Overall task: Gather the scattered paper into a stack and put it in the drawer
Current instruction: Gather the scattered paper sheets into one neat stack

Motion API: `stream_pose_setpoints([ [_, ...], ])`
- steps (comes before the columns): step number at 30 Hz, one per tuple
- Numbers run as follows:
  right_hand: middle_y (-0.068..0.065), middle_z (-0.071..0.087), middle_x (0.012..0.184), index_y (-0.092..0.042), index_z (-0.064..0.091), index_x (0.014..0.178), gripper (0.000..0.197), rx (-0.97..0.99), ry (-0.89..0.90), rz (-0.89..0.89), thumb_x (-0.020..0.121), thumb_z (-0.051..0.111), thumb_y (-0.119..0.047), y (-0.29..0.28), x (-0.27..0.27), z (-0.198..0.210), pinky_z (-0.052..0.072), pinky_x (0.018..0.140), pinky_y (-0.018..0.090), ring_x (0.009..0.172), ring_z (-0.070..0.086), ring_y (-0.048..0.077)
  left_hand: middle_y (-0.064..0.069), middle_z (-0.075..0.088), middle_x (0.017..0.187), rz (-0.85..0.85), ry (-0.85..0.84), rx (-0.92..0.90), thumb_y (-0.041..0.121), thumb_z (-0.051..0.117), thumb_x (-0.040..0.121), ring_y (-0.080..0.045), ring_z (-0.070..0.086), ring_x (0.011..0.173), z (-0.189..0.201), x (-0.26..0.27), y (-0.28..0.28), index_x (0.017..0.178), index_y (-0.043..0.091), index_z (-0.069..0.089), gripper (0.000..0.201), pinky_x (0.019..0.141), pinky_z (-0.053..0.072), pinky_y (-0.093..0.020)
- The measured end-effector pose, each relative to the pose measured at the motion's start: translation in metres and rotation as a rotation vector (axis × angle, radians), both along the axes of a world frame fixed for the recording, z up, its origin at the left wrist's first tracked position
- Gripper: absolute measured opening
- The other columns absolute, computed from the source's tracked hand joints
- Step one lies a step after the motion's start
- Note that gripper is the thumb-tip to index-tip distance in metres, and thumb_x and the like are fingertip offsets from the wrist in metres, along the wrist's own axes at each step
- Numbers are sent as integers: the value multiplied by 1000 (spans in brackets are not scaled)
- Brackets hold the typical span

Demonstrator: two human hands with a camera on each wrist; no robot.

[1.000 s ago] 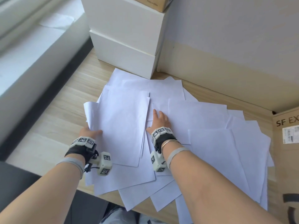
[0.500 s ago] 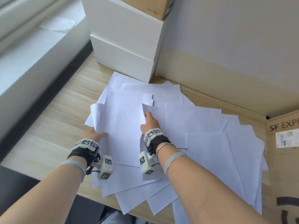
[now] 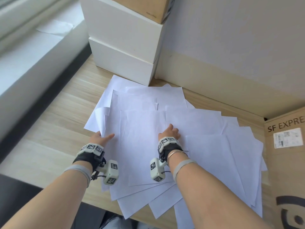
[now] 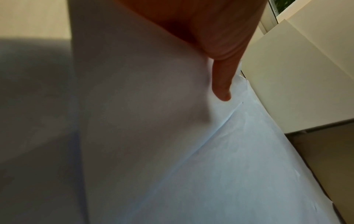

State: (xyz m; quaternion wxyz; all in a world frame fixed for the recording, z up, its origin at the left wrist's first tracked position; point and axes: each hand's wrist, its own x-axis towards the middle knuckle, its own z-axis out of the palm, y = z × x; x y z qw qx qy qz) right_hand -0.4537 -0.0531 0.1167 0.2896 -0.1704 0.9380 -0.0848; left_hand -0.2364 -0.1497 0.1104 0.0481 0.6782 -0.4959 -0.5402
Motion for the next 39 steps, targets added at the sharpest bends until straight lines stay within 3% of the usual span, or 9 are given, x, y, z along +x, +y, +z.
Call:
stream_pose_setpoints([
  [4,11,35,139,-13,36,137,49,5,-15,56,90,48,-15,-1,7,0,39,99,36,126,37,32,-18,56,132,-24,-12,-5,25,67,83,-34,53,121,-1,-7,2,130,2,49,55,98,41,-38],
  [8,12,36,138,-8,43,134,44,-21,-90,202,91,46,-15,-9,21,3,40,102,34,124,47,33,-17,44,144,-82,-116,11,34,69,80,-34,38,135,1,-18,3,139,1,36,75,110,34,-41],
  [12,8,35,145,-10,46,136,45,-78,-176,311,92,45,-15,-14,31,1,36,106,28,127,49,26,-20,42,145,-108,-163,17,33,71,78,-34,41,134,0,-27,2,141,-2,32,82,109,35,-41],
  [16,9,41,143,-14,48,135,45,-104,-217,340,91,46,-14,-19,24,1,34,108,29,129,46,26,-22,52,135,-95,-182,16,28,75,74,-37,49,124,-5,-26,0,132,-4,42,74,102,41,-42],
  [23,13,43,138,-13,45,135,44,-38,-63,221,91,44,-14,-17,-22,3,37,107,35,127,45,32,-26,53,130,1,-151,29,10,72,78,-38,52,118,1,-8,-13,129,-8,44,61,83,41,-37],
  [29,14,46,137,-12,41,136,45,-101,-135,224,90,44,-13,-29,-5,1,39,102,34,126,47,31,-21,60,125,18,-43,41,14,75,76,-36,57,114,0,2,-22,123,-1,54,54,90,45,-37],
  [31,14,50,135,-12,40,136,46,-112,-179,242,90,43,-14,-33,6,-2,41,100,34,123,50,31,-16,63,117,9,-10,29,16,74,76,-35,59,111,1,-3,-18,120,1,57,50,86,46,-35],
  [36,14,60,126,-19,45,132,40,-147,-154,182,92,41,-16,-41,-12,4,47,93,33,113,58,32,-18,63,102,45,43,25,-3,68,77,-26,57,78,-1,-3,-15,117,-4,59,40,68,50,-24],
  [39,14,59,127,-16,50,128,37,-137,-29,165,92,42,-11,-45,-55,9,46,96,32,116,57,31,-12,63,87,99,106,38,-7,64,79,-26,58,75,-4,1,-15,119,-6,57,40,70,48,-32],
])
